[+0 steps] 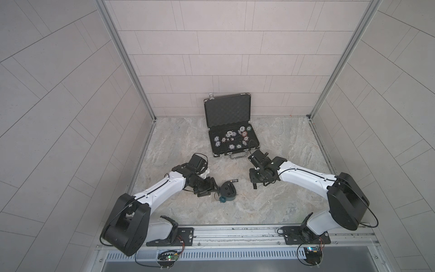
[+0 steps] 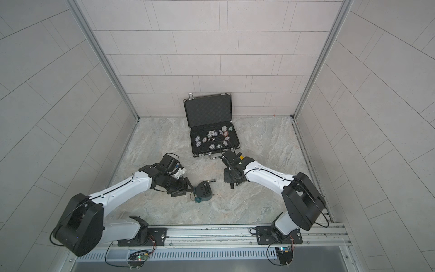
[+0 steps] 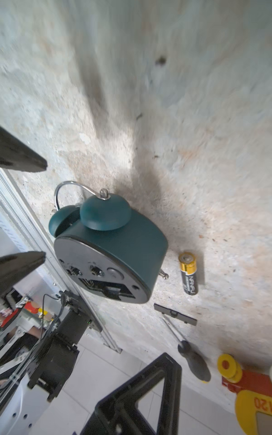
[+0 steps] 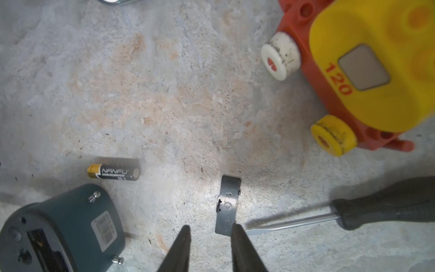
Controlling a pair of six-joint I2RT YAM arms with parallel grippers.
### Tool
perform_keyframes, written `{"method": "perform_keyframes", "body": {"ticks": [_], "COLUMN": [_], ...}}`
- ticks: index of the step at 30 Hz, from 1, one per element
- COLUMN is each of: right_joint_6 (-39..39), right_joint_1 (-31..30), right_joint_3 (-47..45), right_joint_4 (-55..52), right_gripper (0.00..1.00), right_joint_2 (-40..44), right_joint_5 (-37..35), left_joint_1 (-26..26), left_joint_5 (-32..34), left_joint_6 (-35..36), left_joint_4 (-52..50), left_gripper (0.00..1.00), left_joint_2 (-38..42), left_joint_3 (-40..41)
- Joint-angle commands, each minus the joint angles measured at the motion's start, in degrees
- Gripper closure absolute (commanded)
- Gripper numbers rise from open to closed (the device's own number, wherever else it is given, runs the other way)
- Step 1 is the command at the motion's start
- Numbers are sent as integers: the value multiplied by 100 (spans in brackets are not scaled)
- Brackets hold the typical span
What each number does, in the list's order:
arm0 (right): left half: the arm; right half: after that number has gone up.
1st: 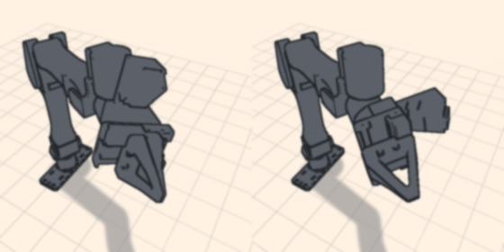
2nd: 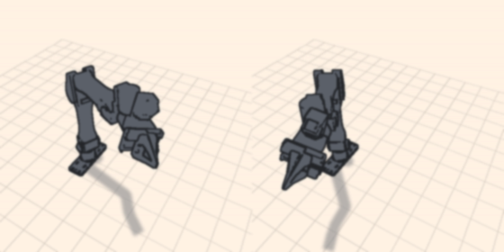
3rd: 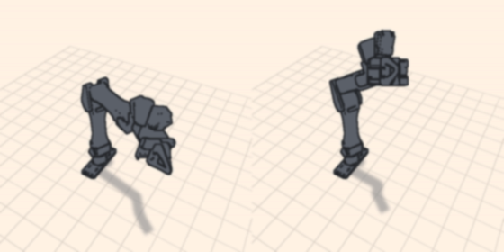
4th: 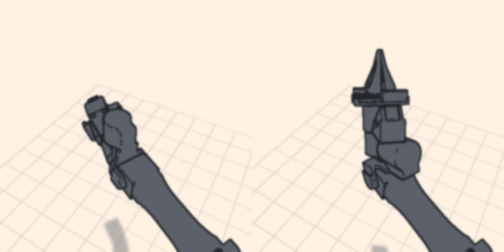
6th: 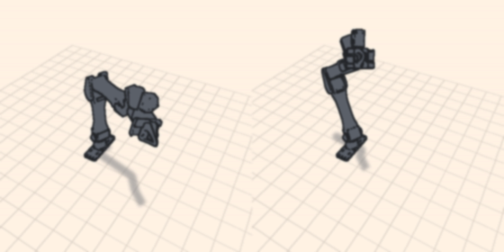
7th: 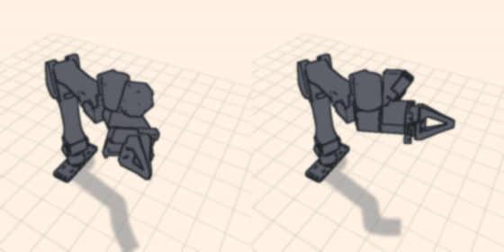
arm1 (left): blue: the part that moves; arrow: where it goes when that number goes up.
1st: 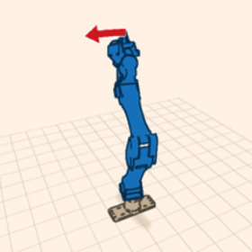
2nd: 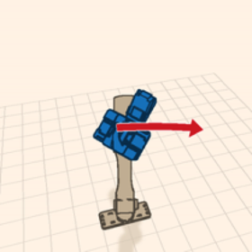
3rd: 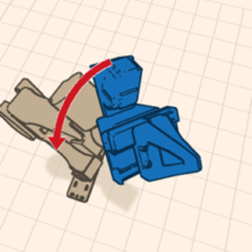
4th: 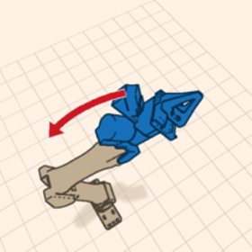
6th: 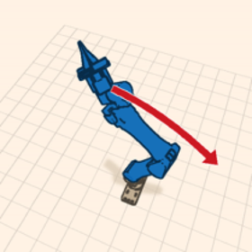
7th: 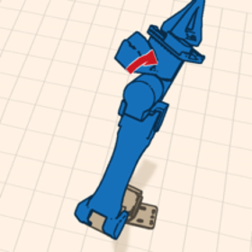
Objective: Remove the battery from the alarm
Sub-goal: Pick up the cover from the center of the board.
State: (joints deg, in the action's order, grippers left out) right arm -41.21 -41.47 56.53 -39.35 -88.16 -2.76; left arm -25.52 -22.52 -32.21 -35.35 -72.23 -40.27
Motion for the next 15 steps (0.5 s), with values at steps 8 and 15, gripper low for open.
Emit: {"method": "perform_keyframes", "body": {"ticks": [8, 15], "right_joint_6": [-622, -583], "right_joint_1": [-347, -362], "right_joint_3": [571, 771], "right_joint_4": [-952, -982], "right_gripper": [81, 82], "right_joint_2": [-781, -1164], "right_joint_5": [-539, -532], "left_joint_1": [29, 23], "left_joint_5": [1682, 1501], "left_joint_6": [323, 321], "left_joint_4": [484, 644], "left_gripper": [19, 19], "left_joint_2": [1773, 1675], "left_joint_3": [-139, 19]}}
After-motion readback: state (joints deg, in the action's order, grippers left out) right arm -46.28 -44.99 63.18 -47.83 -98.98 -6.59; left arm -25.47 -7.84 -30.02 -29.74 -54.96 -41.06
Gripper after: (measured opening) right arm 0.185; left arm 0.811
